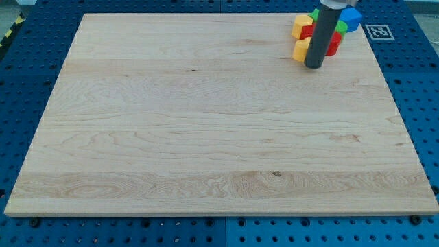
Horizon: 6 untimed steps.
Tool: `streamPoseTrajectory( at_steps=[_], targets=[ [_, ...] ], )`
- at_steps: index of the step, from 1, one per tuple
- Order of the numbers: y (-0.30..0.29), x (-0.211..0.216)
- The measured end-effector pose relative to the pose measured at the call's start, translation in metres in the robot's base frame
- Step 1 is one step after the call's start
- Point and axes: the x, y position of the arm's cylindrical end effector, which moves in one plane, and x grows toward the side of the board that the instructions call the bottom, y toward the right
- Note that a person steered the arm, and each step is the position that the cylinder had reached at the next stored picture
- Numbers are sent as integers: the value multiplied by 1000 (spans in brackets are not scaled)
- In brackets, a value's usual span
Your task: Move your arm to the center
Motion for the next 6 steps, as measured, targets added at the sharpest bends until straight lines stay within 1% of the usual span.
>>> streamPoseTrajectory(
  at_steps=[2,3,4,5,6],
  targets=[
    [-3,-7],
    [-1,-7],
    [16,-7],
    [10,-3],
    [-72,27]
  ],
)
